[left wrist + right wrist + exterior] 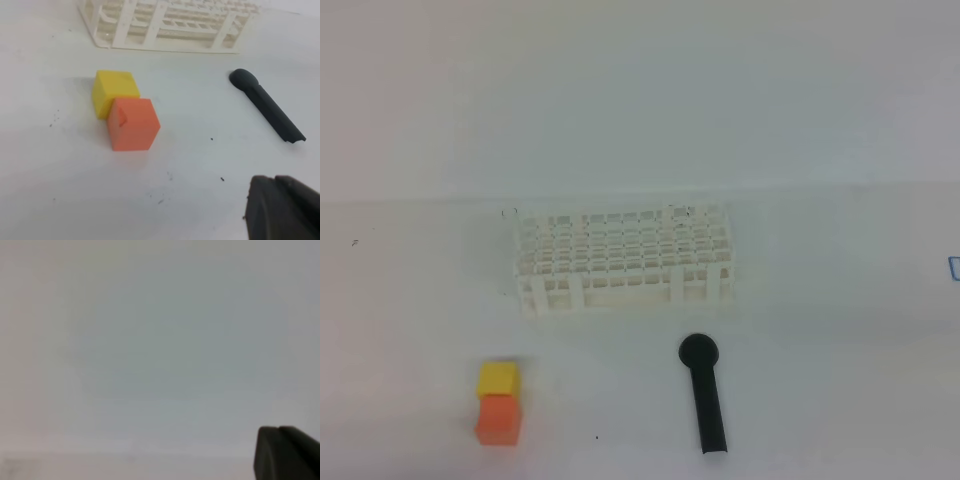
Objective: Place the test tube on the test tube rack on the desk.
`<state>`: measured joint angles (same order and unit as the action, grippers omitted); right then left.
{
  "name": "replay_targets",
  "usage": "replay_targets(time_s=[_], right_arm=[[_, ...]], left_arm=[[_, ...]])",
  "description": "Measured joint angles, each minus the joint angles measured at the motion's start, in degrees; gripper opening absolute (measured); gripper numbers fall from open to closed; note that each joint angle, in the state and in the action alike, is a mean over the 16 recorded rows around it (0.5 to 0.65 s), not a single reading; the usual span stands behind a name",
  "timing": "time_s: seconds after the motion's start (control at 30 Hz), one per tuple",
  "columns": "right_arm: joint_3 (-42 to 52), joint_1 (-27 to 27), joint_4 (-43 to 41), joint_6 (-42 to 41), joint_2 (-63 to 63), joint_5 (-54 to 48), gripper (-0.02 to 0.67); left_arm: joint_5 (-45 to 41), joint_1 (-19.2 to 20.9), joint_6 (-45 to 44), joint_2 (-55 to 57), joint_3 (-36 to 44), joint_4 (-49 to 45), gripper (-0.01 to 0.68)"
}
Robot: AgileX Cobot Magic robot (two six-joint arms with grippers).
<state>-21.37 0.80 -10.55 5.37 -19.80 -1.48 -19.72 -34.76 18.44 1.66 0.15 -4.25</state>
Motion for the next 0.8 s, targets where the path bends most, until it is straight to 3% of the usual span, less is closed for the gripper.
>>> replay_targets(time_s=[0.37,0.8], right_arm=[[20.18,-3.48,-0.29,-1.82,16.91,-5.72,-0.001],[22.85,-3.54,-0.81,-2.57,19.44,-17.82,-0.001]], left_arm=[[0.17,0.01,0.02,0.07,0.34,-0.06,0.007],[0.00,0.00,0.00,0.00,0.00,0.00,0.007]])
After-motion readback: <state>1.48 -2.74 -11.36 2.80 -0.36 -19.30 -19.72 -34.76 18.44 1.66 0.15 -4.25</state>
